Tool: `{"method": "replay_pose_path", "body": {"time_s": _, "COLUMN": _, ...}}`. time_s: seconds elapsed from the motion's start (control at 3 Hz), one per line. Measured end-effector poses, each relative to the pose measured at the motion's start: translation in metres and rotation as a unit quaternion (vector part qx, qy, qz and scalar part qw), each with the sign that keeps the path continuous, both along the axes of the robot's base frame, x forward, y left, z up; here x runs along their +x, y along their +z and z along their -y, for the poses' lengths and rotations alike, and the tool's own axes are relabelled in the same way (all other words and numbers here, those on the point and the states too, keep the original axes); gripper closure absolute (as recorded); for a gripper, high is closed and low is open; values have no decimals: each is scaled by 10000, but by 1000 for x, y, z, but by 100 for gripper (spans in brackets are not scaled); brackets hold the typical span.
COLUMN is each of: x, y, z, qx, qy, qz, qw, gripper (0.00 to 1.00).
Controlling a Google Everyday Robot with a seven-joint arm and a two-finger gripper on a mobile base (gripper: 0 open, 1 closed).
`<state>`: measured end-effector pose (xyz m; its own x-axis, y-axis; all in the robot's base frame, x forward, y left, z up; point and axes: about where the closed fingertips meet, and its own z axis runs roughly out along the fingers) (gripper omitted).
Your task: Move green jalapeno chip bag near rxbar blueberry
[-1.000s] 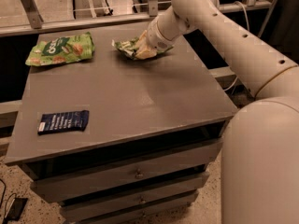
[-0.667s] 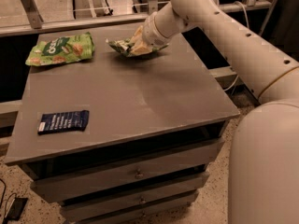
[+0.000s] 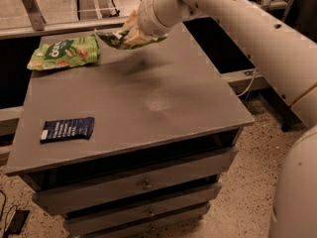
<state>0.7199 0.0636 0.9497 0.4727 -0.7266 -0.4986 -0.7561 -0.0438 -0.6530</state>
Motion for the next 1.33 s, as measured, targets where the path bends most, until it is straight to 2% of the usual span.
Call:
{"method": "replay_pose_path", "body": {"time_s": 0.33, "x": -23, "y": 25, "z": -15, "qx": 120, "qy": 302, "qz": 251, "qw": 9992, "gripper": 100}}
{"method": "replay_pose_path", "body": {"time_s": 0.67, "x": -51, "y": 37, "z": -22, "qx": 104, "qy": 406, "qz": 264, "qw": 9988, "gripper": 100}}
{"method": "replay_pose_path", "body": {"time_s": 1.0, "x": -85, "y": 41, "z": -32, "qx": 65, "qy": 631, "qz": 152, "qw": 9979, "gripper": 100}}
{"method": "replay_pose_path", "body": {"time_s": 1.33, "x": -124, "y": 42, "z": -51, "qx": 101, "qy": 955, "qz": -38, "qw": 9954, "gripper": 100}}
